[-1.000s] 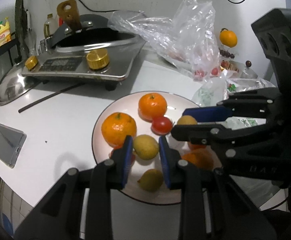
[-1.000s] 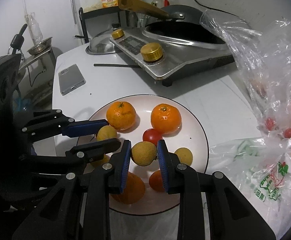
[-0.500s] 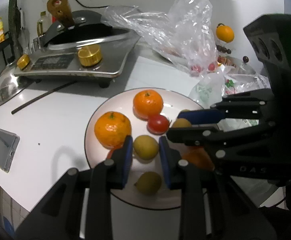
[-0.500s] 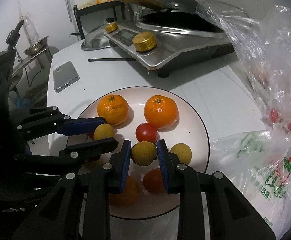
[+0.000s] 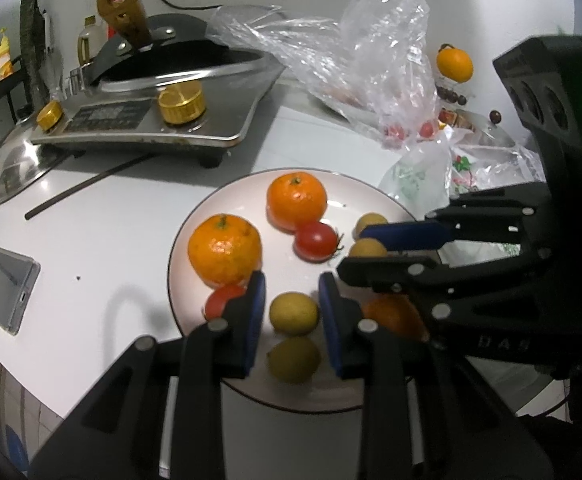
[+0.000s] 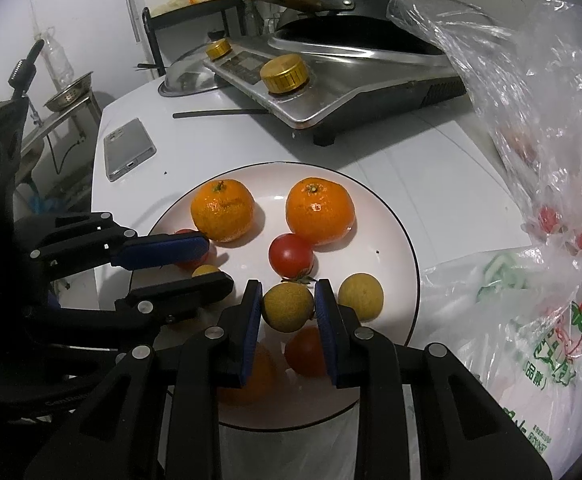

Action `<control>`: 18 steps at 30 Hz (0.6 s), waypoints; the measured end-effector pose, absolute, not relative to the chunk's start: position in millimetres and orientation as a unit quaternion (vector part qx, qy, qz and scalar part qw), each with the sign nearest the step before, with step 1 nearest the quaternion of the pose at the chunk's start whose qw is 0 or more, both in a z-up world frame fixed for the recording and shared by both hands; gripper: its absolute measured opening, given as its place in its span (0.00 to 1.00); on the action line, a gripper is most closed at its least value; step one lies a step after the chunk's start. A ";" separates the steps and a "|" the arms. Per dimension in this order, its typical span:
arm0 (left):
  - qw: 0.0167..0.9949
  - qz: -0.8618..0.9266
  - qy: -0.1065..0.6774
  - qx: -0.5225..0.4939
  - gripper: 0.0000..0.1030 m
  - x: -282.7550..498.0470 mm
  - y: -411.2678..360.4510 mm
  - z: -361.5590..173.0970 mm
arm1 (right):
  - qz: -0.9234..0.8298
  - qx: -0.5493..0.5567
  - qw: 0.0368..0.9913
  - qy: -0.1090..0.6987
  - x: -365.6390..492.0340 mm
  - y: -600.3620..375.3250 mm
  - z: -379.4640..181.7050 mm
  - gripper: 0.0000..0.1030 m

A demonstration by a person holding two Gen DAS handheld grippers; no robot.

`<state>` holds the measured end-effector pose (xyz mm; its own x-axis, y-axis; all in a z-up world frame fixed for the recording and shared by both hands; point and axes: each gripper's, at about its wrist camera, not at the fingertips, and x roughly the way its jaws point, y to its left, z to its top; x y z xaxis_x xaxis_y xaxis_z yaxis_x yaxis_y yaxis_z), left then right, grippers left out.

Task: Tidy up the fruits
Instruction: 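Lower the yellow fruits onto the plate and open both grippers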

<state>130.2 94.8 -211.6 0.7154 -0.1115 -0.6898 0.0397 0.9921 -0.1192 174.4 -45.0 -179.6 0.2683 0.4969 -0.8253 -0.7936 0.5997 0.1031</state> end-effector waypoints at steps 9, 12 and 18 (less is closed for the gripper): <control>0.927 -0.031 0.370 -0.046 0.33 123.4 94.6 -204.7 | 0.411 -0.168 0.781 0.439 168.9 -47.6 -174.8 0.28; 0.928 -0.028 0.369 -0.042 0.33 120.5 92.9 -202.3 | 0.411 -0.167 0.782 0.437 166.7 -49.6 -172.6 0.28; 0.931 -0.021 0.363 -0.040 0.36 112.7 91.1 -195.9 | 0.408 -0.159 0.788 0.432 164.3 -55.7 -166.5 0.36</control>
<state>112.7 91.1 -195.9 0.7349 -0.0680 -0.6747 0.0103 0.9960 -0.0892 164.2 -55.7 -166.5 0.2931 0.5063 -0.8110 -0.7808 0.6163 0.1025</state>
